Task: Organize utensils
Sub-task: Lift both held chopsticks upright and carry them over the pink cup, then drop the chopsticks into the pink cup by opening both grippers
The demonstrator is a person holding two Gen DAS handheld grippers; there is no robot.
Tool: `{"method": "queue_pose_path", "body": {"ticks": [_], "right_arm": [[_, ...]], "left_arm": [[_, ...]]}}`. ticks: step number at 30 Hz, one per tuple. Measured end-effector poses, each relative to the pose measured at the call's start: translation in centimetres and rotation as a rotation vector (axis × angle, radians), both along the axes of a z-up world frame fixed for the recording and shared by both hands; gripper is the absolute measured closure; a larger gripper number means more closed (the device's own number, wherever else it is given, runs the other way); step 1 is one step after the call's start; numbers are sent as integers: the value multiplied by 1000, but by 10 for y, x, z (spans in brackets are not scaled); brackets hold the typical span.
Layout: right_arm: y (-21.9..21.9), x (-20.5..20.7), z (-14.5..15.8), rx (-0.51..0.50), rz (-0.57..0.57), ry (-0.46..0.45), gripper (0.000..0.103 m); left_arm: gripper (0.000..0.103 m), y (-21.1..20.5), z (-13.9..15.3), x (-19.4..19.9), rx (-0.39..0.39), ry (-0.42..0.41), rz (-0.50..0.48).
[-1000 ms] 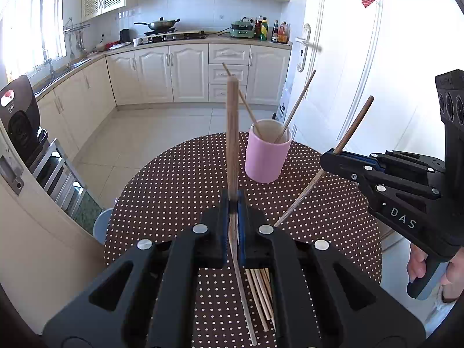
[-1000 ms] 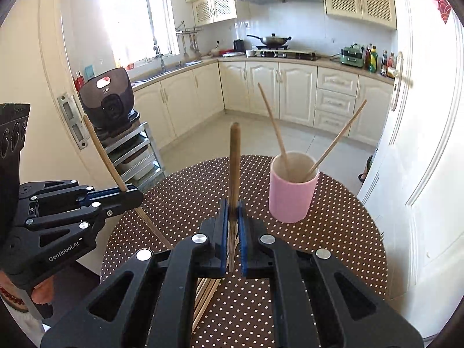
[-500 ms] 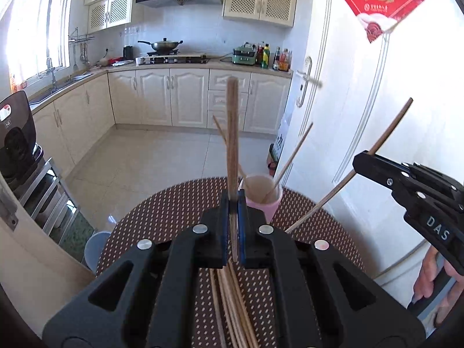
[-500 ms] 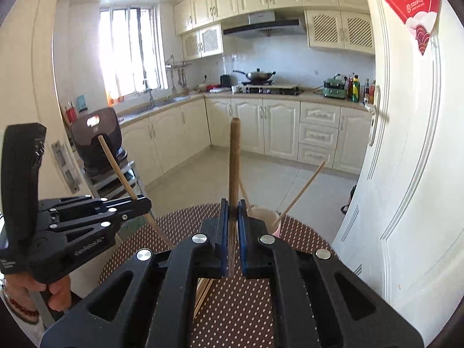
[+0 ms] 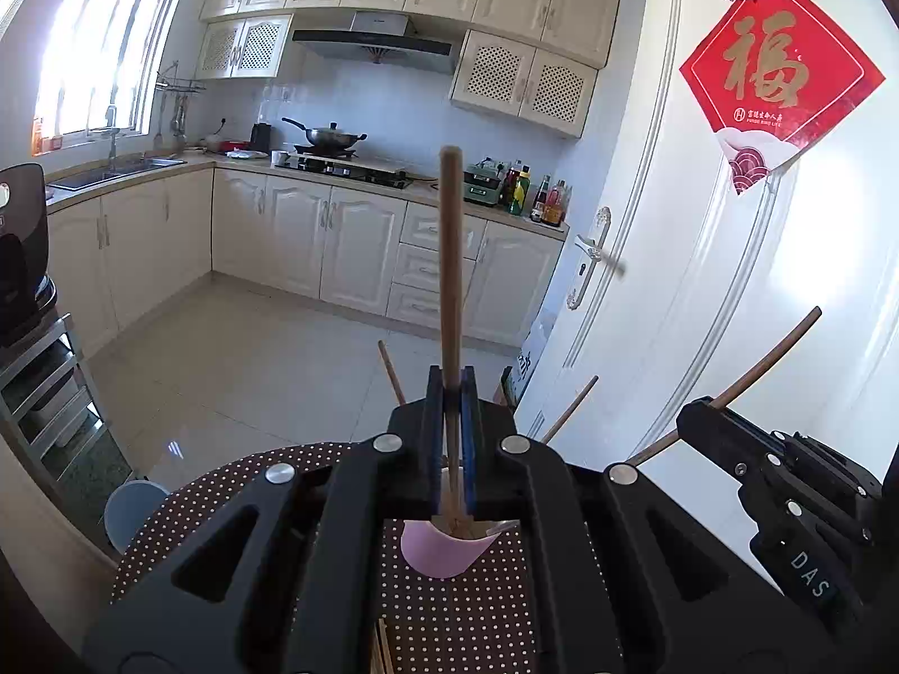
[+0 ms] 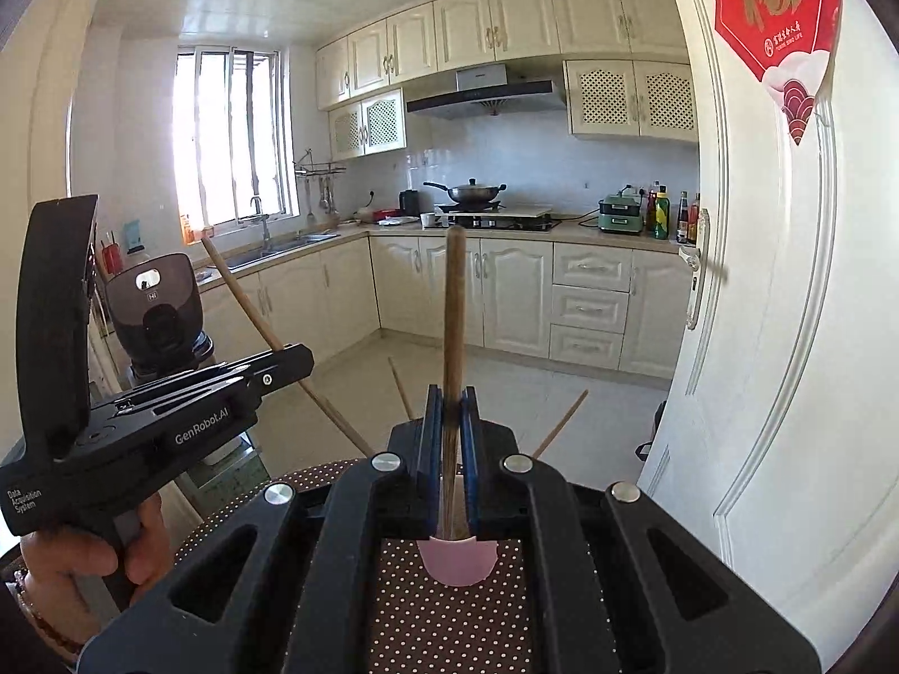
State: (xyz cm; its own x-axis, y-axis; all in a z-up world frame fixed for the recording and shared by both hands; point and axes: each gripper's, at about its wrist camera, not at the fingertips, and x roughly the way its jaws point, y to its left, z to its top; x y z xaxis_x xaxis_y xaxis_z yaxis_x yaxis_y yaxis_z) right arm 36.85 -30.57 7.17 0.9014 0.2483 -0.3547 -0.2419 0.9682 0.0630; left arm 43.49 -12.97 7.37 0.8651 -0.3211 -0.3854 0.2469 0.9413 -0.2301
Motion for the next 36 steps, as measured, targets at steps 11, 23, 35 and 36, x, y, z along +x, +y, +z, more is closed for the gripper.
{"method": "queue_pose_path", "body": {"ticks": [11,23,35,36], "right_arm": [[-6,14,-14,12,-21,9,98],[2,28,-31,4,-30,54,98],[2,36,-40,19,-36,89,98],[1,38,-40,23,-36,93,98]], "left_arm": [[97,-17,-45,18,56,64,-52],[97,-28,-66,18,158,106,-90],[96,-26,-68,17,173,132,-98],[96,-26,-68,17,173,134,-96]]}}
